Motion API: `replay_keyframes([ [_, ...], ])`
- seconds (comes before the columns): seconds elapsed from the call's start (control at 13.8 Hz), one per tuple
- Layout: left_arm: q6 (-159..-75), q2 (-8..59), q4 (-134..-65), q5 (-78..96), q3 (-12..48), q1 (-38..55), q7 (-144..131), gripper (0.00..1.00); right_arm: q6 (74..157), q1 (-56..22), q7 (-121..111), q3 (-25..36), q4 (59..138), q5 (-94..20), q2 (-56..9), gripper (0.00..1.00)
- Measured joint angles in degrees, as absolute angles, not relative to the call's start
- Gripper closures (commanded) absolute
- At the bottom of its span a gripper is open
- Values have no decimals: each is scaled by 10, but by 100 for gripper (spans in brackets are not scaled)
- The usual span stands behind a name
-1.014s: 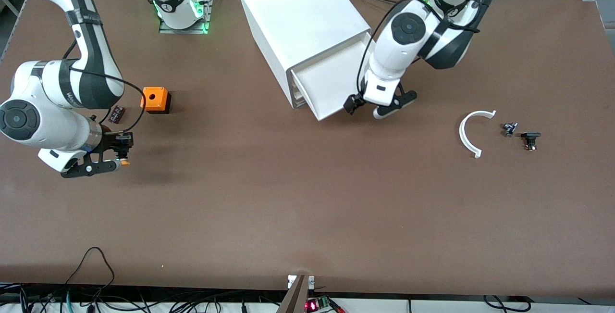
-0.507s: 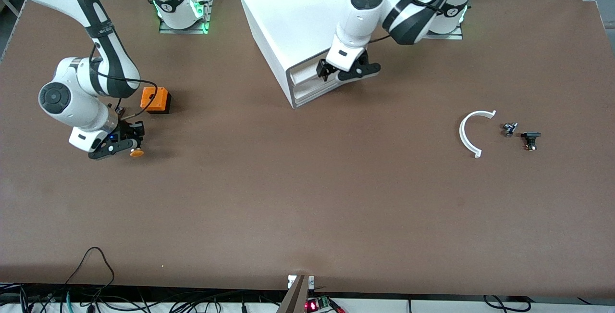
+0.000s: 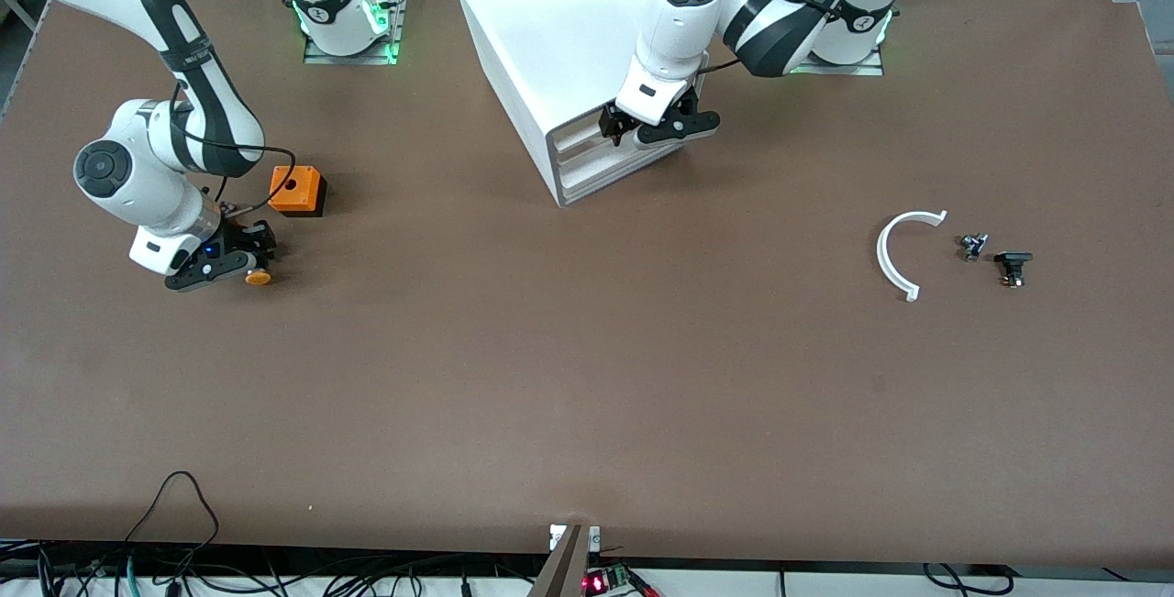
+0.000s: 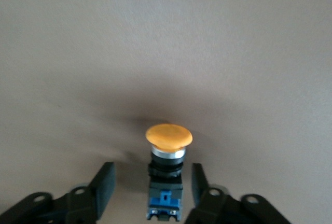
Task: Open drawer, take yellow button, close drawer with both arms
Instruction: 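Push the drawer shut with the left gripper while the right gripper lowers the button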
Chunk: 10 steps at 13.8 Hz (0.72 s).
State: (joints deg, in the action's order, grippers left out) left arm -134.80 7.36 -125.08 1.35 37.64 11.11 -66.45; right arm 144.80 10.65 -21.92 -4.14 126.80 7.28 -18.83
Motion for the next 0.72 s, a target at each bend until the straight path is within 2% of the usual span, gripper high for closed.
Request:
replay_keyframes([
  [0.22, -1367, 67, -1246, 13, 356, 80, -664, 0, 1312, 107, -181, -74, 1176, 65, -174, 0],
  [0.43, -1368, 65, -1212, 13, 303, 44, -620, 0, 1203, 106, -139, -112, 1067, 58, -166, 0],
  [0.58, -1330, 64, -1174, 13, 285, 13, -541, 0, 1136, 106, -78, -136, 1009, 58, -165, 0],
  [0.72, -1259, 64, -1120, 14, 246, 3, -458, 0, 1057, 105, 5, -162, 956, 53, -161, 0],
])
